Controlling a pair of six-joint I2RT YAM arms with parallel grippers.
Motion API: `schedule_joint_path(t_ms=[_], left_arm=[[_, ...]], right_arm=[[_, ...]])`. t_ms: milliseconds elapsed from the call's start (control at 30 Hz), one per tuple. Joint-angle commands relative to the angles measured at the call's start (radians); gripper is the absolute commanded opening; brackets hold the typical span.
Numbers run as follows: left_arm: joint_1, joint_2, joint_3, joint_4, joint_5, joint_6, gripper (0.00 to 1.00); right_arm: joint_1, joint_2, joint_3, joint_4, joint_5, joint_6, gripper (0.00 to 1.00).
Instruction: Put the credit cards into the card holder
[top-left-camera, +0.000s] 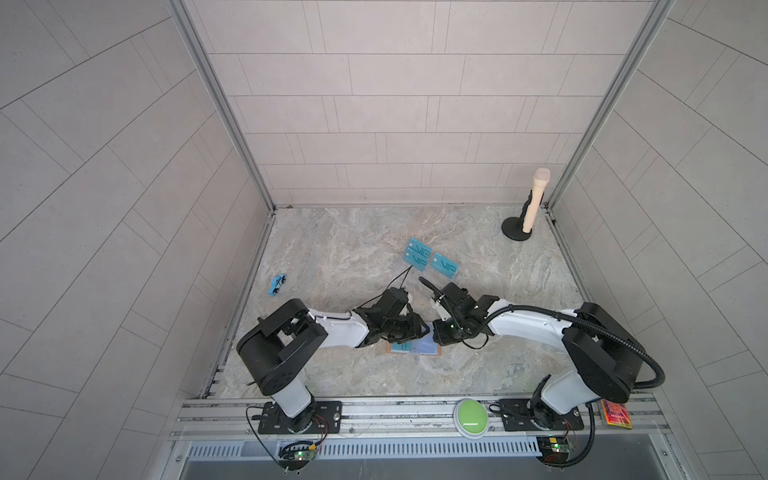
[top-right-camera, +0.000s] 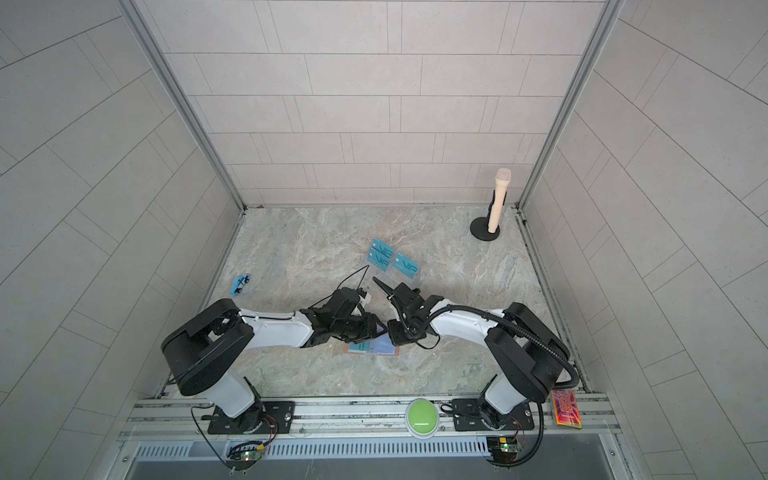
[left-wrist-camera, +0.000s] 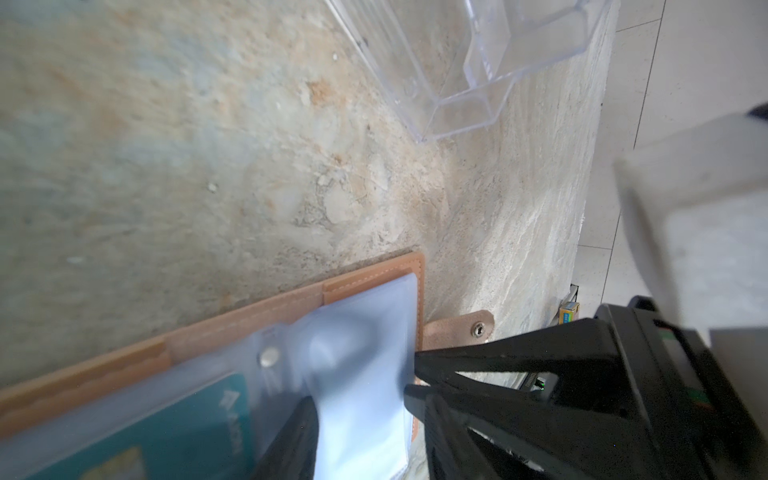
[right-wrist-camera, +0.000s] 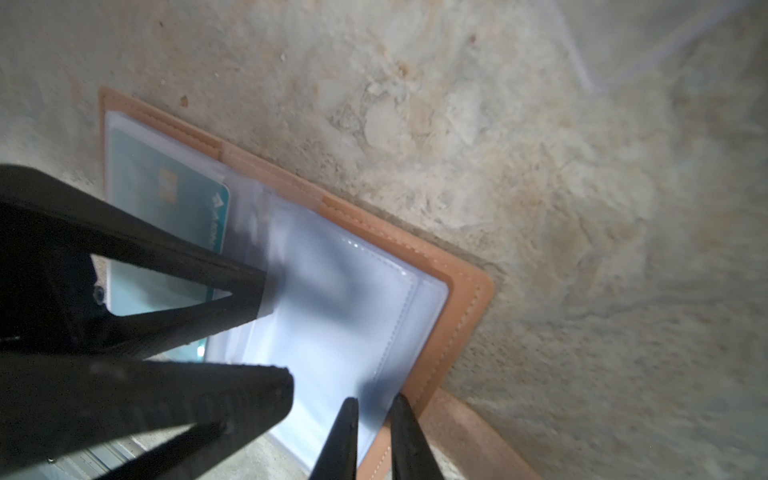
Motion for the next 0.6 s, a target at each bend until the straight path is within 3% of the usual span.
schedule_joint_path(t_ms=[0,333,567], left_arm=[[0.000,0.007,-0.038,0.017,0.004,-0.028,0.45],[0.002,-0.006,-0.121,0.133,0.011,-0.104,0.41],[0.021,0.005,-0.109,0.113,0.014,-0.078,0.29]], right_arm=[[0.005,0.014,0.020,-0.022,0.022,-0.007,0.19],[0.004,0.010,0.018,-0.020,0.024,-0.006,0.19],[0.004,0.010,0.023,-0.021,0.024,-0.008,0.19]])
